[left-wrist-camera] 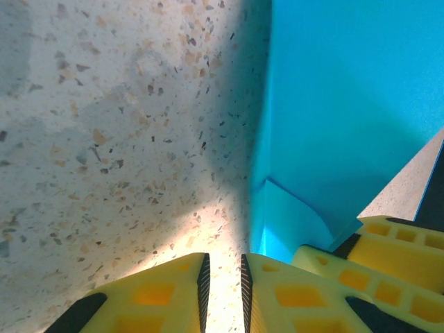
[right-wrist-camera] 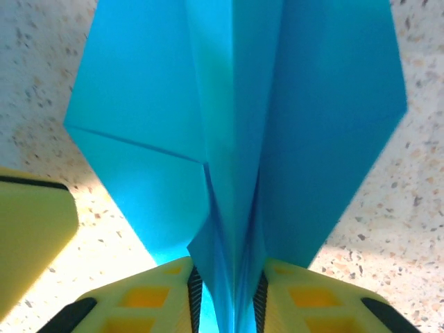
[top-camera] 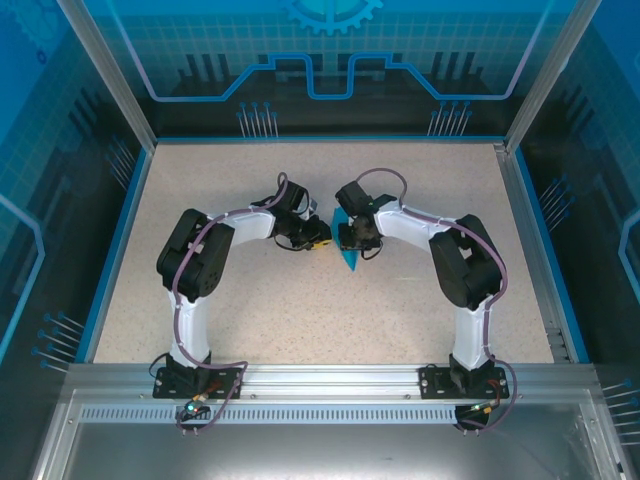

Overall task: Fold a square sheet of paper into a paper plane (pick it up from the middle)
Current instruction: Move a paper plane to the center of the table.

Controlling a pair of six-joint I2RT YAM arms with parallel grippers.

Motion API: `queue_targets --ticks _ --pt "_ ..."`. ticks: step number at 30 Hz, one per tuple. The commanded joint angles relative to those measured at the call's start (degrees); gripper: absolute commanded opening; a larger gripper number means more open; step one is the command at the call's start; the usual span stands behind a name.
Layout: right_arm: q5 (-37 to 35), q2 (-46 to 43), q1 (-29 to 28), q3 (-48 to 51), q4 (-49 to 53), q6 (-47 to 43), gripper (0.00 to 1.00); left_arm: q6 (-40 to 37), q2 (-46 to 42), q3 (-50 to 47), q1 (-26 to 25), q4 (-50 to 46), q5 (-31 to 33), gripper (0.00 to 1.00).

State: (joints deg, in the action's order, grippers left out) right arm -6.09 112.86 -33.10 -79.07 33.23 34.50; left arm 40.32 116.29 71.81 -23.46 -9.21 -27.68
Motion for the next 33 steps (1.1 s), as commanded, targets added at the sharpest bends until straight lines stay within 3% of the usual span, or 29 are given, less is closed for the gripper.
queue_targets --ticks 1,15,21,27,33 --pt "-2.23 1.01 -1.03 -1.89 1.56 1.27 0.26 -1.01 -0.16 -0.16 0.18 -1.69 0.15 0.22" --pt "-4.16 2.72 -1.18 -4.20 1.50 2.21 0.31 -0.75 -0.10 0.09 0.24 -1.87 0.33 0.22" --pt "-4.83 2.90 -1.17 -4.15 0.48 3.20 0.24 -0.52 -0.27 0.17 0.17 -2.04 0.55 0.22" --pt "-5.28 1.25 -1.17 -3.64 -0.15 3.56 0.06 2.28 -1.77 -1.76 0.50 0.50 1.18 0.25" --pt "-3.09 -3.83 -1.20 -0.55 -1.58 -0.27 0.01 5.66 -5.45 -6.30 1.66 6.98 0.78 0.30"
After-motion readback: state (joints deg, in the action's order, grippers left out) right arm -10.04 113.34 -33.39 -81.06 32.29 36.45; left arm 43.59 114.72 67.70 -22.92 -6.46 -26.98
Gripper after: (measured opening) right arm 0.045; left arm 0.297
